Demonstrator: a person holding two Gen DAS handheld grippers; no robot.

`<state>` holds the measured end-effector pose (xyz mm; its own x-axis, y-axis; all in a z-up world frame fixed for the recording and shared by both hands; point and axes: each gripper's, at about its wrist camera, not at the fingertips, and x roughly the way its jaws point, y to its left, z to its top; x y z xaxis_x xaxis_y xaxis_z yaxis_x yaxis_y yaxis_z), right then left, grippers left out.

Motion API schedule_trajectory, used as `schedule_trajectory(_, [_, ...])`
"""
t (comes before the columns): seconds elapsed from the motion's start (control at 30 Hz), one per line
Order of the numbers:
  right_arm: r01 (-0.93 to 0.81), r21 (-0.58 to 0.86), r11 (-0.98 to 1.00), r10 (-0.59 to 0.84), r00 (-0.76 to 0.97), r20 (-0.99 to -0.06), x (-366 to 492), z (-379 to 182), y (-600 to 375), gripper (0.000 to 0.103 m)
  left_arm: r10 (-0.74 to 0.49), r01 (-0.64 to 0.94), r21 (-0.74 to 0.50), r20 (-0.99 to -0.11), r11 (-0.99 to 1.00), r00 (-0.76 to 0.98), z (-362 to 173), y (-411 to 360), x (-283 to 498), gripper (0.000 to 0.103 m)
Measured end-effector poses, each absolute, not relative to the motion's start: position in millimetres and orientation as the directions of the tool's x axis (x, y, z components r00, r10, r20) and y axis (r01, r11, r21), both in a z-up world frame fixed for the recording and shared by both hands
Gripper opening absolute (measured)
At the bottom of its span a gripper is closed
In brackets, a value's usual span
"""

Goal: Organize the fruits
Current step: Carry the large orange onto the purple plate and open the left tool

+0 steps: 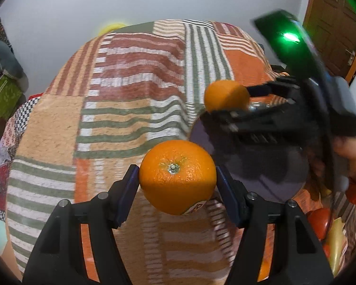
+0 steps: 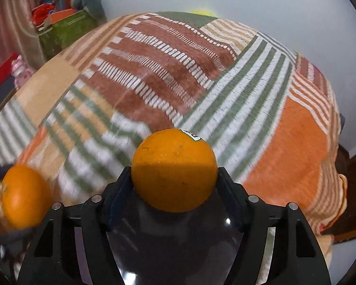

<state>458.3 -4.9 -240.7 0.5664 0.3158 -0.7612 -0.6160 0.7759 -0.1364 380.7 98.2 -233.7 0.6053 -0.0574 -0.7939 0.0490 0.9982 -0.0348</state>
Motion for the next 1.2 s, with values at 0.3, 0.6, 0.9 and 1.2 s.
schedule_trajectory(0.3, [-0.634,-0.1,0.766,0.31,0.502,-0.807,437,-261,-65,0.066,-0.067,0.112,-0.004,-0.823,0.994,0.565,-246,56,401,0.065])
schedule_trajectory(0.6, [-0.649,-0.054,0.759,0.356,0.484,-0.799,416,-261,-83,0.068,-0.046,0.164,0.052,-0.84,0.985,0.541,-260,34,405,0.067])
schedule_trajectory(0.9, [-0.656,-0.032,0.754,0.376,0.47,-0.798,407,-265,-88,0.067,-0.059,0.175,0.036,-0.861,0.984,0.504,-269,32,400,0.081])
schedule_trajectory(1.2, [-0.649,-0.016,0.761,0.407,0.496,-0.767,388,-254,-93,0.067,-0.058,0.126,0.02,-0.808,0.992,0.587,-231,45,375,0.081])
